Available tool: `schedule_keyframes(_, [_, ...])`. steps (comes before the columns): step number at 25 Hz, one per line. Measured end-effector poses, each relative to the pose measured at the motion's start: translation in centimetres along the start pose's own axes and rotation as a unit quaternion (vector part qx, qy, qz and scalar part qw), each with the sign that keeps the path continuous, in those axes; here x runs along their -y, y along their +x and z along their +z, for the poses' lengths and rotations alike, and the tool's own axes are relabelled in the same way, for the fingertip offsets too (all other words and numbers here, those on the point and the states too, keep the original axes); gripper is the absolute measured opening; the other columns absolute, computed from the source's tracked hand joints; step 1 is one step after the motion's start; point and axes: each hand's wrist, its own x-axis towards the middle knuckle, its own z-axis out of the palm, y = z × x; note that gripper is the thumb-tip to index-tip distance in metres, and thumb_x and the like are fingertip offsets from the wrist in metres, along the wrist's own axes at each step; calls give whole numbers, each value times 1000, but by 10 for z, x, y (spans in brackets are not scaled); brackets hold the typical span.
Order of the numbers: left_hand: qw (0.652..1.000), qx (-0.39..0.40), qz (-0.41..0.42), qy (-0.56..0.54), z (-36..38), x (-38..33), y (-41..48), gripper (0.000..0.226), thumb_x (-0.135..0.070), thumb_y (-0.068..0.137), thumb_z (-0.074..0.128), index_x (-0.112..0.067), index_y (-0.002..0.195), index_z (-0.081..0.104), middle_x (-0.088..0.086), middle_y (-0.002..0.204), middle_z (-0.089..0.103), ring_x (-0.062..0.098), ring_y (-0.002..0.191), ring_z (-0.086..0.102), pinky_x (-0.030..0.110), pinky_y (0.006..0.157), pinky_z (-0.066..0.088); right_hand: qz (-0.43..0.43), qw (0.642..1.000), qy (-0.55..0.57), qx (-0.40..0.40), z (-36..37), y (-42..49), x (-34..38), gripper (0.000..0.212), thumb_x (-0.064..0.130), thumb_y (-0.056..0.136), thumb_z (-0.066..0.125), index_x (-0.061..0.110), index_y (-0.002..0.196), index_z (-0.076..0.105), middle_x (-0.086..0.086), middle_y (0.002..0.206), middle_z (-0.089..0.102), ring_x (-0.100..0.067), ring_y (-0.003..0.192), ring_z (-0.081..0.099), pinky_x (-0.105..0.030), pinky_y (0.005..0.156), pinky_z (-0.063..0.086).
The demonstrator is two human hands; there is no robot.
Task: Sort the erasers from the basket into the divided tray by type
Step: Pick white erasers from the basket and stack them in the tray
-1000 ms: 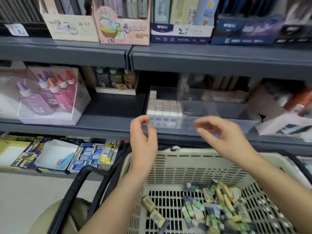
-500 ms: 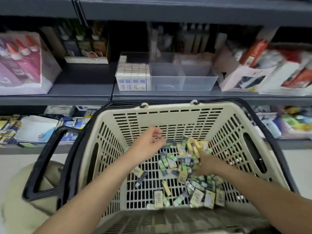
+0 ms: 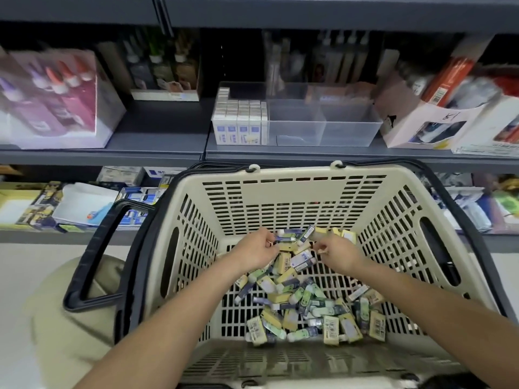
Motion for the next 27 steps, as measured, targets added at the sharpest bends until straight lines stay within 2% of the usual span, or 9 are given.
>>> schedule_keyframes(3, [1000,19,0,13,8,3,5,32,-29,93,49,-14,122,49,2,109,56,20,102,58,35,91,47,-50,995,-62,65,12,7,5,45,7,88,51,21,132,50,-5,138,47,-23,122,49,-34,100,41])
schedule_keyframes(5, [1000,28,-4,-1,10,6,9,26,-24,94,49,-15,117,52,5,106,58,22,95,58,35,87,47,-59,992,-80,79,22,11,12,48,16,89,55,19,136,44,-8,138,45,-24,126,44,-36,101,39])
schedule_keyframes(8, [998,-16,-31,-50,6,19,17,18,-11,94,42,-16,104,56,3,96,55,19,81,53,31,75,45,-46,992,-91,67,33,9,14,43,31,92,53,20,133,43,-8,127,43,-27,117,47,-37,93,44])
schedule_keyframes(10, [995,-47,-71,-43,7,32,21,21,-9,94,41,-15,107,57,2,101,55,17,81,53,27,73,44,-47,991,-104,62,38,7,13,38,29,96,45,19,132,42,-9,128,39,-28,112,50,-37,90,46])
schedule_keyframes(15, [997,-11,-82,7,29,46,28,33,-22,89,58,-14,121,52,6,119,57,19,103,56,31,91,47,-2,990,-99,95,33,7,15,26,27,93,51,13,115,49,-11,119,45,-28,96,56,-34,78,44])
schedule_keyframes(18, [993,-45,-66,91,39,40,35,35,-27,82,66,-12,112,54,6,109,60,21,95,59,31,77,47,-8,990,-90,104,32,6,17,14,24,90,55,17,98,44,-9,108,56,-22,82,52,-31,65,38])
schedule_keyframes(21, [986,-72,-53,141,44,38,38,22,-20,80,67,-12,98,57,5,103,59,22,90,58,30,71,46,-9,996,-26,85,23,7,17,11,19,89,54,18,100,51,0,95,57,-16,75,52,-25,56,37])
schedule_keyframes(24, [991,-91,-98,-9,32,41,38,26,-9,81,65,-16,105,57,2,104,59,17,87,58,28,74,50,12,992,120,48,5,13,19,5,18,86,63,18,90,60,2,80,56,-11,67,50,-24,60,41])
schedule_keyframes(27, [956,-116,-92,-254,8,33,37,34,0,83,62,-13,113,54,3,105,59,17,84,62,26,71,54,36,949,311,44,-8,11,30,4,14,86,64,15,90,67,-2,80,66,-11,70,57,-20,58,43])
